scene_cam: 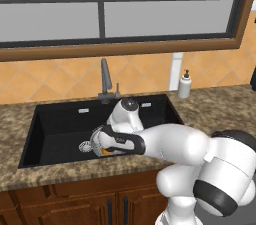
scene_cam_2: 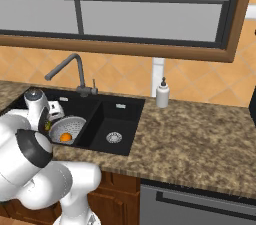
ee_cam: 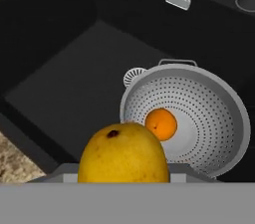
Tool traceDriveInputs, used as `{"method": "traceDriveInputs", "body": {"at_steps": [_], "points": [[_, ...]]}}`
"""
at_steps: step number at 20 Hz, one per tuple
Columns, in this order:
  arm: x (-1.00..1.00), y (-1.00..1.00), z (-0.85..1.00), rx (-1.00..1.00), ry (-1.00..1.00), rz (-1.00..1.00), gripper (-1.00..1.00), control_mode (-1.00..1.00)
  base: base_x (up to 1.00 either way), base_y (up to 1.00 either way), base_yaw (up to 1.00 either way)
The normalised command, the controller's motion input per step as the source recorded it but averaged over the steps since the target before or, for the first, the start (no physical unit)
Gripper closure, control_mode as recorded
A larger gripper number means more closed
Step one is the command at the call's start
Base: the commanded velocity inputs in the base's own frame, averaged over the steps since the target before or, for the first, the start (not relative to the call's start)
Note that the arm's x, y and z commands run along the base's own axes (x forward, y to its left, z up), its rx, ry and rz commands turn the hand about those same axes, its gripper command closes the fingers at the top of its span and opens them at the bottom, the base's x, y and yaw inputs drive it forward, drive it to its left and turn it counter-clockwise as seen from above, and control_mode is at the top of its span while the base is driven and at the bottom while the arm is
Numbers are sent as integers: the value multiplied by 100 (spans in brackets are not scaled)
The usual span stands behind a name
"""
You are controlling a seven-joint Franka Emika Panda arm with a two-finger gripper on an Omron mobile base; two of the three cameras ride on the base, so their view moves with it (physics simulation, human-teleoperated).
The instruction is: Put the colander in the sink, put the orange, mango in the colander, and turn on the sink faucet and pour water over the colander.
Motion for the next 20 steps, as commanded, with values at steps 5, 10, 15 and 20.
{"method": "traceDriveInputs", "body": {"at_steps": [5, 10, 15, 20], "points": [[11, 0, -4, -15, 3, -9, 100, -100, 0, 0, 0], [17, 1, -8, -14, 2, -11, 100, -100, 0, 0, 0], [20, 8, -1, -3, 2, -19, 100, -100, 0, 0, 0], [16, 19, -13, -2, 0, -22, 100, -100, 0, 0, 0]]}}
